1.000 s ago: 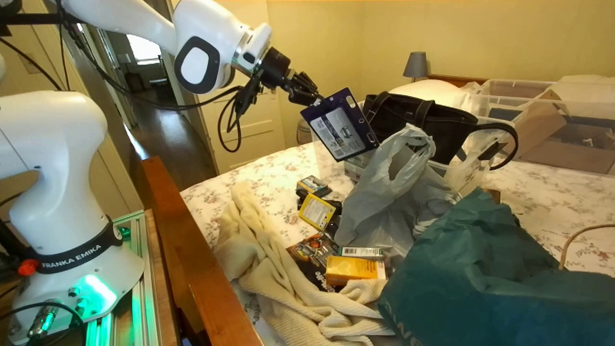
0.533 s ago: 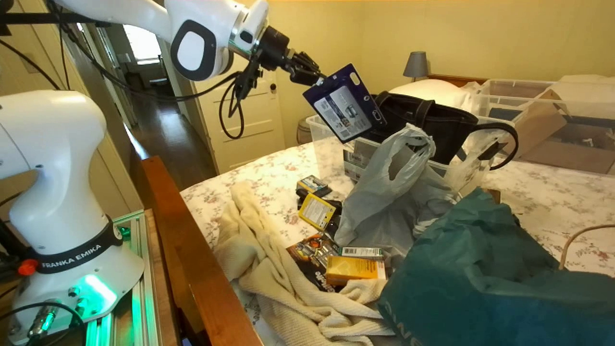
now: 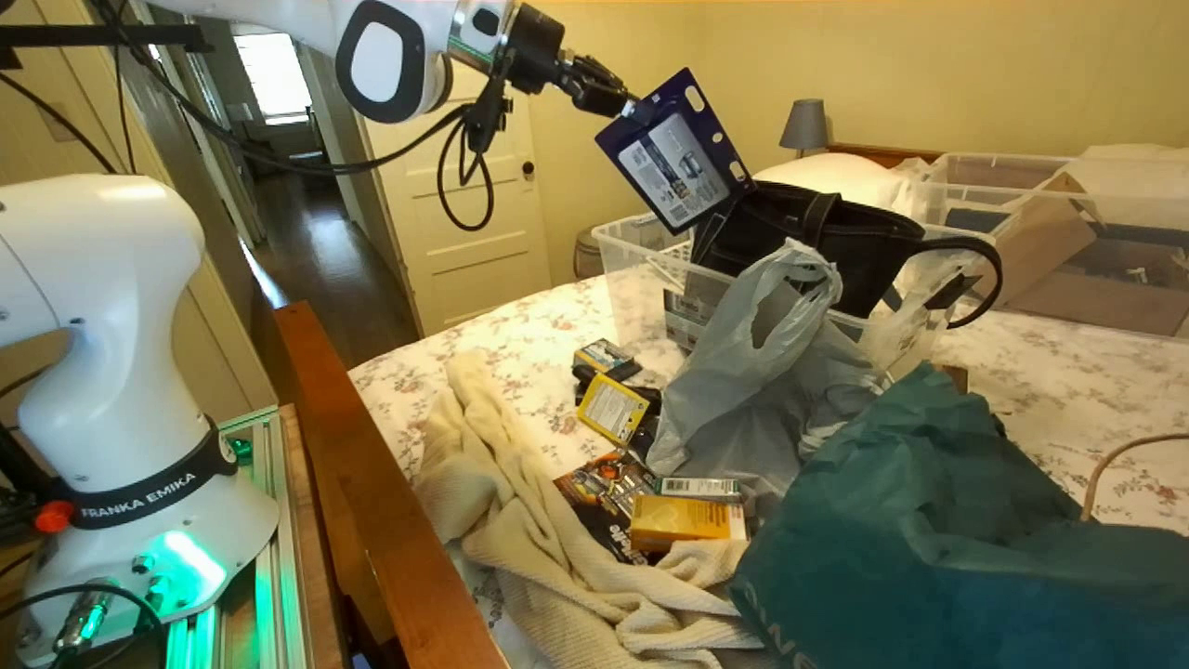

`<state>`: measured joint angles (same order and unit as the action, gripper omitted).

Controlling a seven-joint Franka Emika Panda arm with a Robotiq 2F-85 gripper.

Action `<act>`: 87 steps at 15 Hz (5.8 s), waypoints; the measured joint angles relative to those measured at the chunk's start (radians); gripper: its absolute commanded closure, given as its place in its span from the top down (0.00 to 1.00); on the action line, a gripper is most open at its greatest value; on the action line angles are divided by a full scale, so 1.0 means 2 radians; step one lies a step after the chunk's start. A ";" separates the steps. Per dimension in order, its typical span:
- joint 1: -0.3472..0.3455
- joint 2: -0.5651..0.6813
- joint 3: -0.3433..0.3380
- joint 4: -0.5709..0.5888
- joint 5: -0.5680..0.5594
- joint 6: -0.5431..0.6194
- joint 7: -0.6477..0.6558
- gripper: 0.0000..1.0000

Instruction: Pick the black packet off the bed and place it in the shopping bag

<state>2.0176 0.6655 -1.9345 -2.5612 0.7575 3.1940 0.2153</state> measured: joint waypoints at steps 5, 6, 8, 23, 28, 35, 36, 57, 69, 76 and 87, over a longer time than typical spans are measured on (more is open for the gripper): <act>-0.027 -0.064 0.002 0.047 -0.052 -0.001 -0.003 0.01; -0.037 -0.080 0.004 0.058 -0.063 -0.001 -0.004 0.01; -0.062 -0.110 0.014 0.081 -0.084 -0.006 -0.004 0.04; -0.159 -0.110 0.069 0.134 -0.103 -0.065 0.081 0.01; -0.198 -0.044 0.078 0.187 -0.103 -0.178 0.182 0.01; -0.244 -0.014 0.105 0.256 -0.122 -0.276 0.272 0.01; -0.255 -0.011 0.114 0.266 -0.131 -0.288 0.287 0.01; -0.373 -0.027 0.236 0.361 -0.219 -0.348 0.354 0.01; -0.601 -0.094 0.488 0.490 -0.301 -0.446 0.407 0.01; -0.753 -0.091 0.656 0.554 -0.381 -0.484 0.477 0.04; -0.843 -0.094 0.767 0.566 -0.437 -0.493 0.495 0.01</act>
<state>0.3323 0.4772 -0.4007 -1.4291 -0.1163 2.2074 1.2060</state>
